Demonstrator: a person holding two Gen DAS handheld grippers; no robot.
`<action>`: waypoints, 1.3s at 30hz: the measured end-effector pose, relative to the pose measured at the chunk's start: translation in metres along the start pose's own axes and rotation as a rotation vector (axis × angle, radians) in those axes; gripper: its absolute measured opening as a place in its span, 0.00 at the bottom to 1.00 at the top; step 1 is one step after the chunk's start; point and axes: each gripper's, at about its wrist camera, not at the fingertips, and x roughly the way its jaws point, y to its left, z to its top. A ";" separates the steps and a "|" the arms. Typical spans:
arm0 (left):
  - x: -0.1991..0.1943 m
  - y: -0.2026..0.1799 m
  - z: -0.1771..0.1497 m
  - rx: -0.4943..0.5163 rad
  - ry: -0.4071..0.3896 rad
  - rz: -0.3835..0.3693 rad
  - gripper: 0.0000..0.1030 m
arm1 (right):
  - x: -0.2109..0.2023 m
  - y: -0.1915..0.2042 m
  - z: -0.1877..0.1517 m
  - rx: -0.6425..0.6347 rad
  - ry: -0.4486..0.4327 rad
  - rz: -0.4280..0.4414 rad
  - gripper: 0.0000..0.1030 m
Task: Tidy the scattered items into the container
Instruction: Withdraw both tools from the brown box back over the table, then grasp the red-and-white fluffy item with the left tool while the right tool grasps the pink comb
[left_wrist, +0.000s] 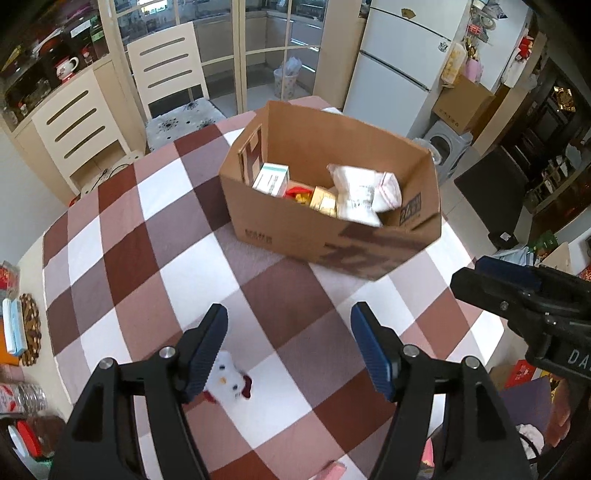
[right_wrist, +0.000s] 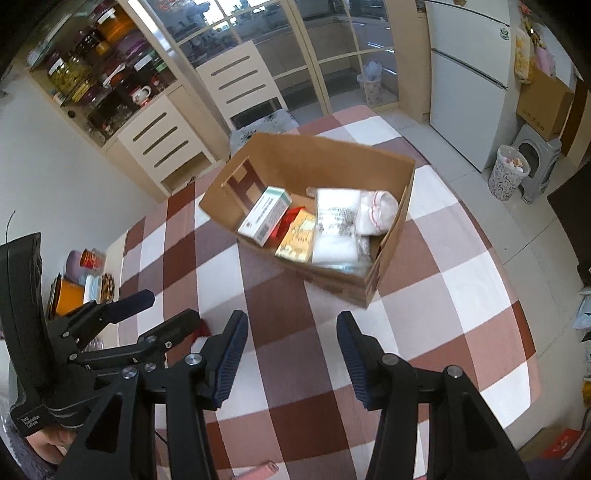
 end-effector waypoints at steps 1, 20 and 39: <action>-0.002 0.001 -0.005 -0.005 0.002 0.004 0.68 | 0.000 0.001 -0.003 -0.004 0.003 0.000 0.50; -0.019 0.015 -0.065 -0.084 0.026 0.050 0.69 | 0.001 0.016 -0.048 -0.059 0.066 0.019 0.50; -0.003 0.090 -0.168 -0.351 0.167 0.134 0.75 | 0.056 0.041 -0.141 -0.239 0.380 0.018 0.50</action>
